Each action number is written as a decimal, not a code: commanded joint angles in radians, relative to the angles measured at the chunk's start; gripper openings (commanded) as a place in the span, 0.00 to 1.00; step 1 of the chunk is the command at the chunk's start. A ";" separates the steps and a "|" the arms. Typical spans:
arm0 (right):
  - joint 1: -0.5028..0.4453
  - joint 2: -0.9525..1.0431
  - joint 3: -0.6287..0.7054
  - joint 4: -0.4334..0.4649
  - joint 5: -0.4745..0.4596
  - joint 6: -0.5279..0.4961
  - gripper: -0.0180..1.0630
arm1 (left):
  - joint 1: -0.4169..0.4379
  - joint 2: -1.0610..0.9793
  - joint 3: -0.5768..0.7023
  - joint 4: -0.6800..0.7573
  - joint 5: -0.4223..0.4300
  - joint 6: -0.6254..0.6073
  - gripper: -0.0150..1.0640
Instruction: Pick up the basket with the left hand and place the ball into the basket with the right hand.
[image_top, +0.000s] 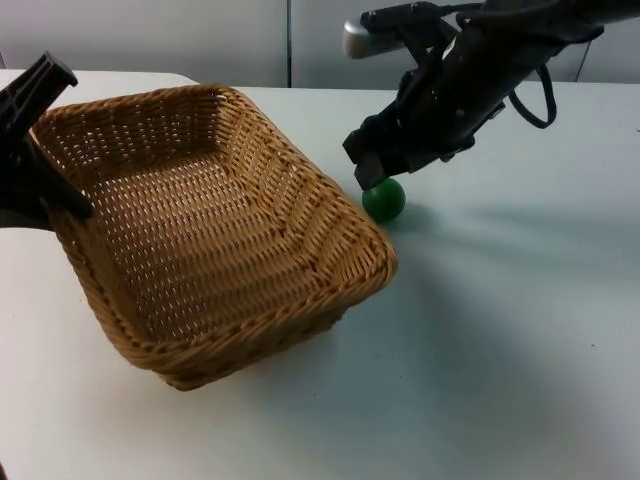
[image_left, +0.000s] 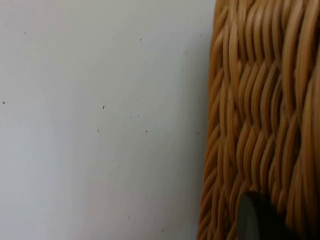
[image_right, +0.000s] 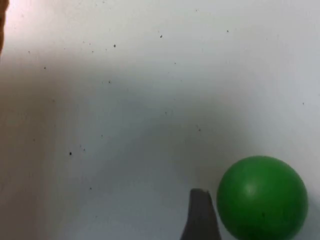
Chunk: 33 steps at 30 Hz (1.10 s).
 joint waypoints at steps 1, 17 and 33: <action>0.004 0.015 -0.009 -0.018 -0.024 -0.010 0.56 | 0.001 -0.017 -0.006 -0.020 -0.003 -0.004 0.01; 0.004 0.070 -0.009 -0.016 -0.063 -0.010 0.56 | 0.001 -0.017 -0.006 -0.018 -0.003 -0.004 0.01; 0.004 0.081 -0.009 -0.012 -0.105 -0.002 0.56 | 0.001 -0.017 -0.006 -0.018 -0.003 -0.004 0.01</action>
